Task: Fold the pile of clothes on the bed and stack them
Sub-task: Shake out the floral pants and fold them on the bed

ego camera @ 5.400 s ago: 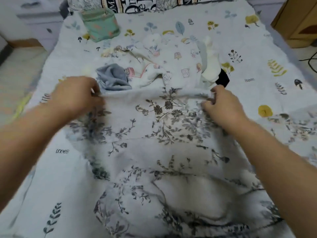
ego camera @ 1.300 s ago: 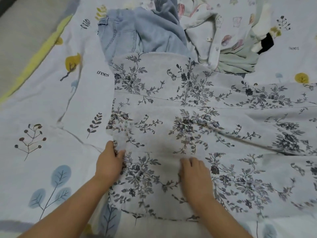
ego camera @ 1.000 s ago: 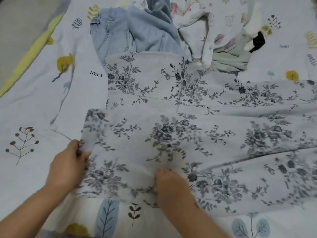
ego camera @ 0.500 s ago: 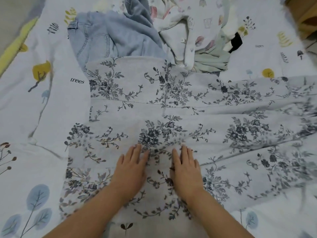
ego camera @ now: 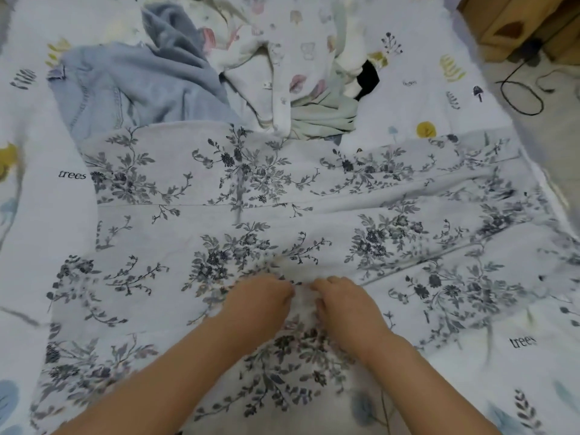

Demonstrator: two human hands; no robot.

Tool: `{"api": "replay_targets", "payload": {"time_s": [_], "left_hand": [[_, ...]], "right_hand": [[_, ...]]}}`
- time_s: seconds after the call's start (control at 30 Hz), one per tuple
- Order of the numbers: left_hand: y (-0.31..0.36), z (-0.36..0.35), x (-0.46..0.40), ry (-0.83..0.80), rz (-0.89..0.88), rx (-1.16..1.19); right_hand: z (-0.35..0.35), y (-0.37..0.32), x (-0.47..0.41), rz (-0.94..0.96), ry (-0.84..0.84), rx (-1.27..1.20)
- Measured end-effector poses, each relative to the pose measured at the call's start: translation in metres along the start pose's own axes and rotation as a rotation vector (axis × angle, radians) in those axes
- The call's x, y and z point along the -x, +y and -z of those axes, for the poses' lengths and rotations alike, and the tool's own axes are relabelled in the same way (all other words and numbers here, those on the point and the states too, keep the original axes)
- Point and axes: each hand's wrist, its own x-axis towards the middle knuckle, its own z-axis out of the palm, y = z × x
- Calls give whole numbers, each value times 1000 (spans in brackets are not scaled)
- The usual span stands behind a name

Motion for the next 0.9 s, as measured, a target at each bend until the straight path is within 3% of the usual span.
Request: {"api": "replay_targets", "payload": {"time_s": [0.3, 0.57, 0.73, 0.9], "left_hand": [[122, -34, -56, -66, -11, 24], [210, -72, -111, -16, -32, 102], [235, -96, -129, 1, -37, 59], [238, -104, -136, -29, -24, 42]], "right_hand": [[29, 141, 37, -78, 10, 116], [44, 265, 77, -190, 21, 260], [39, 306, 80, -237, -23, 319], [41, 321, 74, -145, -13, 344]]}}
